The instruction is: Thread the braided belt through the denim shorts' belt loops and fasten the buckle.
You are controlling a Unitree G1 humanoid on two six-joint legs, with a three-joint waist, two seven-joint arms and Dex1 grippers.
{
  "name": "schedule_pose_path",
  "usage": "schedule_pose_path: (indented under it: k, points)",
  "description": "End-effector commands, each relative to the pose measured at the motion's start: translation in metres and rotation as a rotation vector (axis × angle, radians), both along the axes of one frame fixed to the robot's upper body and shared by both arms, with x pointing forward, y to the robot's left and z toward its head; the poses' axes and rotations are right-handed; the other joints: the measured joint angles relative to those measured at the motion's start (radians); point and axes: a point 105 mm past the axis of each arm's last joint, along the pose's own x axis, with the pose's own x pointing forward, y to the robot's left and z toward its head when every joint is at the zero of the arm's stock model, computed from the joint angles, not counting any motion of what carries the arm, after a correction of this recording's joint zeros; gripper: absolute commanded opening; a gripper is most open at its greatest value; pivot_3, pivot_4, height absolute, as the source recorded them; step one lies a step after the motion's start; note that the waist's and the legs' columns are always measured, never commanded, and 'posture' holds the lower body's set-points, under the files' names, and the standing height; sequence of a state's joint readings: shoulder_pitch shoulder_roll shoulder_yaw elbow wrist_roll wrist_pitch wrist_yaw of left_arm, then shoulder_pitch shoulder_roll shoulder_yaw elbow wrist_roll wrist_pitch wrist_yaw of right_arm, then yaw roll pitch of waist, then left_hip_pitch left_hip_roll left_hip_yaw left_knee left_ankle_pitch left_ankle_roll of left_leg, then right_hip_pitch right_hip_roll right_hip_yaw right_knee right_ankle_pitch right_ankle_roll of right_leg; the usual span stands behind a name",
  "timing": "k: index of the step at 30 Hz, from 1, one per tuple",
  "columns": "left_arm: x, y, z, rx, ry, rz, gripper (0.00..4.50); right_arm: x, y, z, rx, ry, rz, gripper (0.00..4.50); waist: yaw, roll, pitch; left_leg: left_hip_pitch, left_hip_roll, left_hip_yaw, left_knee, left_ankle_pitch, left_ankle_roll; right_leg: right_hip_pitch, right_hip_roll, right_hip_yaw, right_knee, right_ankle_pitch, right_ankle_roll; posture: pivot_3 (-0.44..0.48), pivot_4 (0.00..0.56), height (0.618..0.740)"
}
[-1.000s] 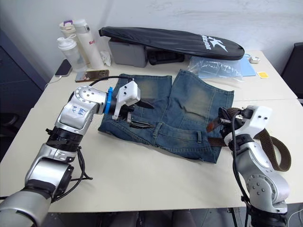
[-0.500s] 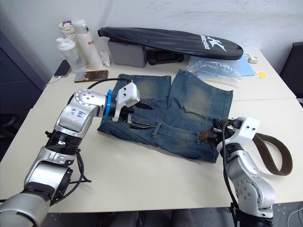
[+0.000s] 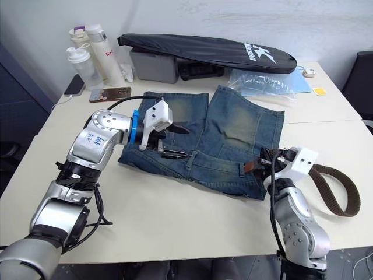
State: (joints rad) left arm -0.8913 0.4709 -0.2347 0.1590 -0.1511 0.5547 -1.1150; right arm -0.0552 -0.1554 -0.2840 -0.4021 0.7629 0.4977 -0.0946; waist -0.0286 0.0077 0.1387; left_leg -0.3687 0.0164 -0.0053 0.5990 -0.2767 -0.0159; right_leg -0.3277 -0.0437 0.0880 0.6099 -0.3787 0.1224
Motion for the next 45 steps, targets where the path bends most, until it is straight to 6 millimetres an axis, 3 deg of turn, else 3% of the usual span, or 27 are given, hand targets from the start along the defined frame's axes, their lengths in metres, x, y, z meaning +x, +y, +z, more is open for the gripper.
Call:
schedule_pose_path:
  k: [1, 7, 15, 23, 27, 32, 38, 45]
  points:
    - [-0.004, -0.003, 0.009, -0.026, -0.030, -0.015, 4.46, 0.002, 0.002, -0.014, 0.040, 0.022, -0.031, 0.00, -0.002, 0.000, 0.000, 0.000, 0.000, 0.000, 0.000, 0.000, 0.000, 0.000, 0.000, 0.000, 0.000, 0.000, 0.000, 0.000, 0.150, 0.740]
    - [-0.009, -0.006, 0.005, -0.035, -0.010, -0.010, 4.46, 0.005, 0.014, -0.035, -0.018, 0.071, -0.013, 0.00, -0.006, 0.000, 0.000, 0.001, 0.001, 0.001, -0.002, 0.001, -0.002, 0.000, 0.000, 0.001, 0.001, 0.000, 0.000, 0.000, 0.150, 0.740]
    - [-0.015, -0.017, -0.003, -0.039, 0.021, -0.023, 4.46, 0.017, 0.048, -0.034, -0.088, 0.070, 0.108, 0.00, -0.019, -0.002, -0.002, 0.002, 0.003, 0.001, -0.002, 0.002, -0.004, 0.000, 0.001, 0.001, 0.001, 0.000, 0.000, 0.000, 0.150, 0.740]
    - [-0.024, -0.030, -0.011, -0.053, 0.052, -0.044, 4.46, 0.019, 0.069, -0.061, 0.004, 0.181, 0.198, 0.00, -0.030, -0.004, -0.004, 0.003, 0.005, 0.001, -0.003, 0.001, -0.005, 0.000, 0.003, 0.001, 0.002, 0.000, -0.001, 0.000, 0.150, 0.740]
    - [-0.025, -0.031, -0.011, -0.048, 0.052, -0.051, 4.46, 0.011, 0.083, -0.077, -0.029, 0.261, 0.309, 0.00, -0.031, -0.004, -0.004, 0.005, 0.007, 0.002, -0.003, 0.001, -0.006, 0.000, 0.004, 0.002, 0.002, -0.001, -0.001, 0.000, 0.150, 0.740]
    - [-0.024, -0.031, -0.012, -0.043, 0.044, -0.050, 4.46, 0.014, 0.080, -0.075, -0.097, 0.258, 0.325, 0.00, -0.031, -0.004, -0.004, 0.009, 0.008, 0.003, -0.004, 0.000, -0.008, 0.002, 0.005, 0.002, 0.002, -0.001, -0.003, 0.000, 0.150, 0.740]
    - [-0.027, -0.036, -0.016, -0.030, 0.043, -0.068, 4.46, 0.012, 0.100, -0.069, -0.112, 0.242, 0.426, 0.00, -0.030, -0.005, -0.004, 0.011, 0.010, 0.004, -0.005, -0.001, -0.009, 0.003, 0.005, 0.002, 0.002, -0.002, -0.004, 0.000, 0.150, 0.740]
    - [-0.026, -0.039, -0.016, -0.021, 0.026, -0.082, 4.46, 0.008, 0.090, -0.070, -0.071, 0.256, 0.402, 0.00, -0.030, -0.005, -0.004, 0.012, 0.011, 0.006, -0.005, -0.002, -0.010, 0.003, 0.007, 0.004, 0.002, -0.002, -0.004, 0.000, 0.150, 0.740]
